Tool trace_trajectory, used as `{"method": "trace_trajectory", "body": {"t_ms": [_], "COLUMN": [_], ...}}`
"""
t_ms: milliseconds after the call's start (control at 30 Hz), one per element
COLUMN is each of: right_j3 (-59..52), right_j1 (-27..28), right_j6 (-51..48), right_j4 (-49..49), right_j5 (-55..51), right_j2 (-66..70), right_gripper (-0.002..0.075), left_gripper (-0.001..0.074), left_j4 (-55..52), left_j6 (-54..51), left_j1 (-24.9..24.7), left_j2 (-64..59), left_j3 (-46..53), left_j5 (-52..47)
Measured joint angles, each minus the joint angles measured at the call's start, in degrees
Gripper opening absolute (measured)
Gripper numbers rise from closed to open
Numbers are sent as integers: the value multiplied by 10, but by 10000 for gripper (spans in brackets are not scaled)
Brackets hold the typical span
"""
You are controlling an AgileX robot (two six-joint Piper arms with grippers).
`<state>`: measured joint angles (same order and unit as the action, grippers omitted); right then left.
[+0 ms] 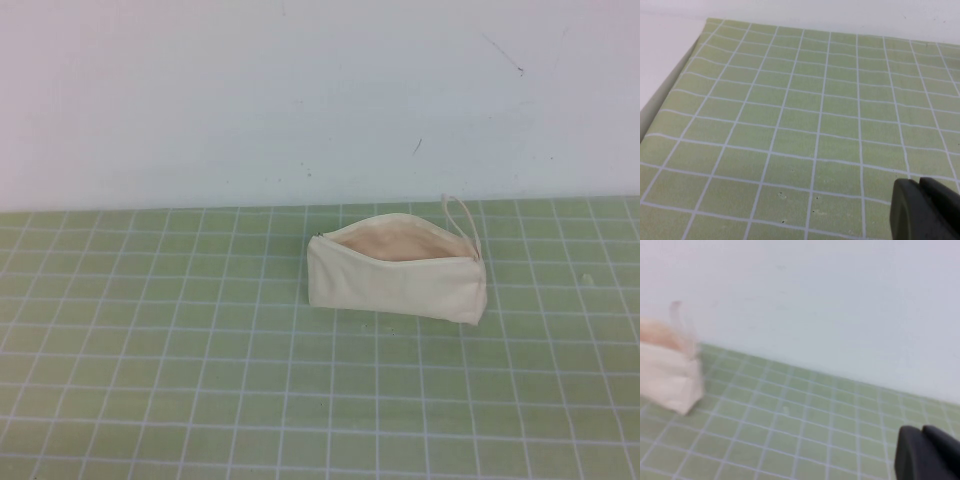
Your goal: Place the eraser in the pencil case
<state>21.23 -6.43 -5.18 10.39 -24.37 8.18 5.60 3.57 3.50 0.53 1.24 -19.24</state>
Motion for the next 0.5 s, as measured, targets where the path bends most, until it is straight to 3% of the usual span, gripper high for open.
{"method": "trace_trajectory", "body": {"t_ms": [167, 500], "right_j3": [-23, -89], "right_j1": [37, 38], "right_j6": [52, 84], "right_j4": [0, -16], "right_j5": [-10, -31], "right_j2": [-12, -49], "right_gripper": [-1, -1], "left_gripper": [-1, -1], "left_j4": [0, 0], "left_j6": [0, 0], "left_j1": [0, 0], "left_j2": [0, 0], "left_j3": [0, 0], "left_j5": [0, 0]}}
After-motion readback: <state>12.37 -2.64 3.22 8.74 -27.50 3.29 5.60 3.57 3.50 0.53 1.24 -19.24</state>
